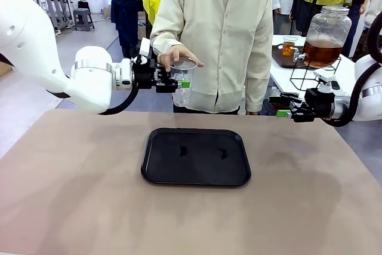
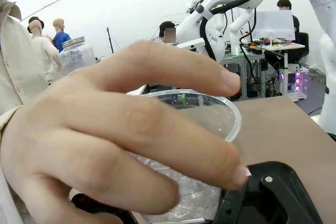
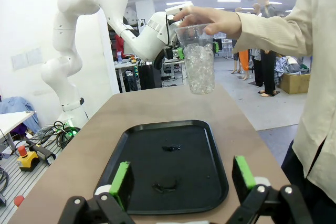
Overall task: Pour the drink into the iced cup.
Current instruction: Open the gripper to release the iced cup you were holding.
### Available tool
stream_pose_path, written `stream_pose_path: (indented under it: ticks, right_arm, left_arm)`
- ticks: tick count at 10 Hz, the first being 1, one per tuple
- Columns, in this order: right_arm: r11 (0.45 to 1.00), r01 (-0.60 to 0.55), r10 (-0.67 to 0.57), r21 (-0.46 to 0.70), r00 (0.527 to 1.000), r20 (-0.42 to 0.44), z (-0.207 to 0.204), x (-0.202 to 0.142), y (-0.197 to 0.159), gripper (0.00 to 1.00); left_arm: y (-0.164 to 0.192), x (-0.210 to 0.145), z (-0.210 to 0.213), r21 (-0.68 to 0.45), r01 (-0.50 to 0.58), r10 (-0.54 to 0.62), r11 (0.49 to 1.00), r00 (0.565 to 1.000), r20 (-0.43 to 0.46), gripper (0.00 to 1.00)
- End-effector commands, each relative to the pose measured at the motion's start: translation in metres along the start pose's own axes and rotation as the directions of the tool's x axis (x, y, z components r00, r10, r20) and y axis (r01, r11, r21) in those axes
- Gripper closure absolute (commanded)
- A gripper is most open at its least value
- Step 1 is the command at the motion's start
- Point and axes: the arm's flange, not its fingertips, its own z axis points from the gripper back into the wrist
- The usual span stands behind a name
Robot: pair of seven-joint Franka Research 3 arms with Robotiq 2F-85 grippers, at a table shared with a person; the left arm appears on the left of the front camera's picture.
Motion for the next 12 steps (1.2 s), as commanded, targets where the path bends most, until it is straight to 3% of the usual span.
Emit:
stream_pose_path:
  ticks: [1,12]
  right_arm:
    - [1.000,0.002,-0.002,0.001,1.000,-0.001,-0.0009,0.0021,0.0000,0.00]
    - [1.000,0.002,-0.002,0.001,1.000,-0.001,-0.0009,0.0021,0.0000,0.00]
  left_arm:
    - [-0.0011,0.0031,0.0000,0.004,0.013,-0.013,1.000,1.000,0.007,0.23]
    - [-0.0011,0.0031,0.0000,0.004,0.013,-0.013,1.000,1.000,0.007,0.23]
